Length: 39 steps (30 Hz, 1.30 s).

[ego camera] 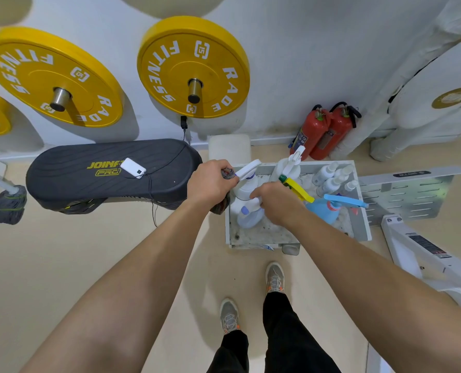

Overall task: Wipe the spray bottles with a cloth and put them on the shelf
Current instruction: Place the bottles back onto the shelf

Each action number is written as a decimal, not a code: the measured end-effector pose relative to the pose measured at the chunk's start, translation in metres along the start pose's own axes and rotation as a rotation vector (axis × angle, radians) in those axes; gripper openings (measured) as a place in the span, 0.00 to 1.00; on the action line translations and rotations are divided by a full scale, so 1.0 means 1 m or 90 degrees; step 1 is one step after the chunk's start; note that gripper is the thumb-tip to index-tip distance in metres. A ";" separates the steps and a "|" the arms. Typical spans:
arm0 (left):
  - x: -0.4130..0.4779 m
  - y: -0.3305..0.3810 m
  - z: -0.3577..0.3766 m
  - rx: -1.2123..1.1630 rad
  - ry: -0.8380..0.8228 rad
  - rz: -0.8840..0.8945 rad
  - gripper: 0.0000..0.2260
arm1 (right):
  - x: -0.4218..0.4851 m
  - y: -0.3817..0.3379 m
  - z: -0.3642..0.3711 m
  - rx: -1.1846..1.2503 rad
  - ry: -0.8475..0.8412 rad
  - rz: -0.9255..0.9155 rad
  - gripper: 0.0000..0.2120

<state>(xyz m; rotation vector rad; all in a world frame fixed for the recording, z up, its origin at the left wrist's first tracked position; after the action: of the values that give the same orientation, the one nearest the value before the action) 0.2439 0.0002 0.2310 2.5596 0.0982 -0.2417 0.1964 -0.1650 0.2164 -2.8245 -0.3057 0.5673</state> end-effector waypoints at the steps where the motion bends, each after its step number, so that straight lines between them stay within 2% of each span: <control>1: -0.001 0.000 0.000 -0.001 -0.001 0.000 0.06 | 0.000 0.000 0.000 0.004 -0.005 0.002 0.24; 5: -0.004 0.000 -0.001 -0.009 -0.004 -0.004 0.06 | -0.002 -0.002 0.003 0.032 -0.023 0.031 0.25; 11: -0.009 0.003 -0.006 -0.010 -0.020 -0.001 0.10 | -0.013 -0.010 0.003 0.037 -0.031 0.007 0.27; 15: -0.014 0.009 -0.017 0.007 0.014 0.005 0.11 | -0.017 -0.012 -0.015 0.062 -0.025 0.020 0.28; 17: -0.012 0.019 -0.025 0.001 0.036 0.030 0.09 | -0.018 -0.008 -0.039 0.101 0.028 0.034 0.24; 21: 0.000 0.054 -0.029 -0.014 0.016 0.080 0.05 | -0.025 0.027 -0.099 0.158 0.250 0.075 0.16; 23: 0.008 0.073 -0.023 -0.009 -0.017 0.104 0.06 | -0.026 0.059 -0.115 0.182 0.334 0.120 0.19; 24: 0.012 0.081 -0.019 0.002 -0.031 0.111 0.07 | -0.024 0.074 -0.118 0.178 0.339 0.134 0.23; 25: 0.016 0.088 -0.015 0.016 -0.040 0.116 0.08 | -0.019 0.085 -0.118 0.157 0.312 0.136 0.26; 28: 0.028 0.096 -0.005 0.101 -0.055 0.122 0.11 | 0.000 0.098 -0.107 0.102 0.141 0.066 0.33; 31: 0.036 0.085 -0.002 0.229 -0.083 0.104 0.11 | 0.020 0.096 -0.090 0.058 0.052 0.007 0.31; 35: 0.032 0.069 0.000 0.308 -0.100 0.084 0.09 | 0.037 0.095 -0.080 0.068 0.109 0.000 0.14; 39: 0.025 0.061 0.002 0.300 -0.063 0.083 0.06 | 0.038 0.093 -0.085 0.092 0.154 0.033 0.08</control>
<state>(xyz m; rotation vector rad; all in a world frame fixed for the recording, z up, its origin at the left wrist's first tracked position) 0.2757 -0.0519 0.2567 2.9981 -0.1833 -0.3774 0.2795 -0.2600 0.2535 -2.7291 -0.1392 0.2430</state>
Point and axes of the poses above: each hand's wrist, its own x-axis towards the middle knuckle, its own z-axis out of the palm, y = z × x, the point moved 5 cm from there along x, towards the middle knuckle, and after that the axes turned 5 degrees about y, right-handed, at the moved point
